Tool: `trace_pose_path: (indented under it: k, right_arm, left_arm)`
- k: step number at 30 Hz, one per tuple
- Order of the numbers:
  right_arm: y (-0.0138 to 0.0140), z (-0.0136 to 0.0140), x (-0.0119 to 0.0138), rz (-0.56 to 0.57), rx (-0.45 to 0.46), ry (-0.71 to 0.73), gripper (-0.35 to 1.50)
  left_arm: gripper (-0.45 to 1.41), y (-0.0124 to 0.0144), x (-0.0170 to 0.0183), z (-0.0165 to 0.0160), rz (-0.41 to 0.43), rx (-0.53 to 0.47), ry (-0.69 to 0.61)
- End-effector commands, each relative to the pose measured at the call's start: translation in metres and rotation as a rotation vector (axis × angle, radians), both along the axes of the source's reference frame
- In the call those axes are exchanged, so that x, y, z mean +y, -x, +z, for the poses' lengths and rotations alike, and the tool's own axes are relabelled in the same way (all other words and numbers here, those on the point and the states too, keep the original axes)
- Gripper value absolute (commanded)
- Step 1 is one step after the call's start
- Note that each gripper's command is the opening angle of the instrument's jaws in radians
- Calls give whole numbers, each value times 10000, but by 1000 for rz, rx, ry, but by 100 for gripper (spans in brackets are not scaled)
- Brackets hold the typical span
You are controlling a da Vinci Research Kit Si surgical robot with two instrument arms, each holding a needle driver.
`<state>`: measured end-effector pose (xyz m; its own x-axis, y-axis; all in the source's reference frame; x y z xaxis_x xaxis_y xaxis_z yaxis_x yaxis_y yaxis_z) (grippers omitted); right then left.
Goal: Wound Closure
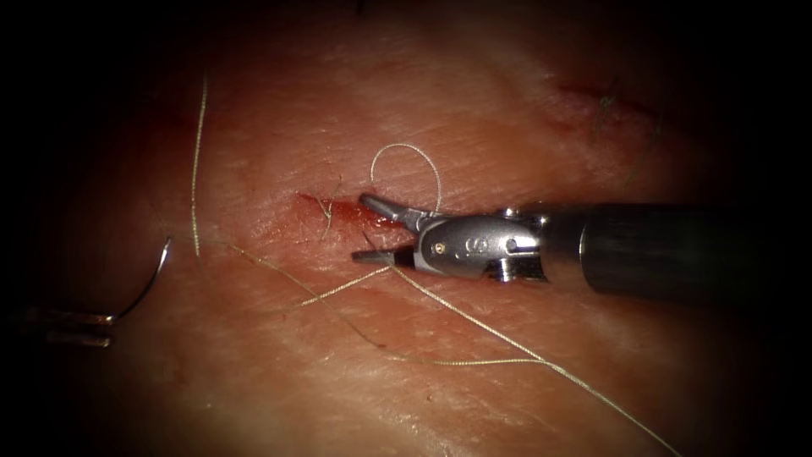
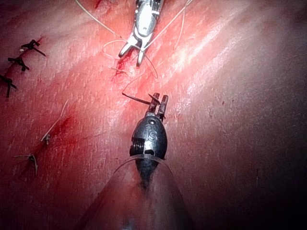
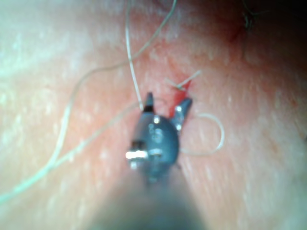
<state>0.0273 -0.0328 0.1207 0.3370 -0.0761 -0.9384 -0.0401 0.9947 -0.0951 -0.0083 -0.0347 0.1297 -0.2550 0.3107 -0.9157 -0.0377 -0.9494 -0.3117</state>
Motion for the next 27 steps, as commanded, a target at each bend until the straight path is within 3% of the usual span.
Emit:
trace_pose_path:
  k: [1,7,10,13,17,22,27]
  right_arm:
    - [-3,4,-3,-31,5,-3,-35]
    - [30,-3,-12,-64,-4,-24,-35]
    - [71,-20,-29,-49,-19,-15,-35]
    - [90,-28,-39,-39,-24,-13,-35]
    - [143,-54,-75,-26,-34,-19,-35]
    - [179,-78,-101,-26,-40,-23,-35]
    - [234,-99,-122,-18,-62,-36,-35]
  left_arm:
    - [-45,5,-5,7,1,-2,-3]
    - [-45,5,-4,8,2,-3,-3]
    - [-45,5,-4,8,2,-3,-3]
    - [-45,5,-4,8,2,-3,-3]
    - [-45,6,-4,8,2,-3,-3]
    - [-45,5,-4,8,3,-3,-3]
    - [-45,5,-4,8,3,-3,-3]
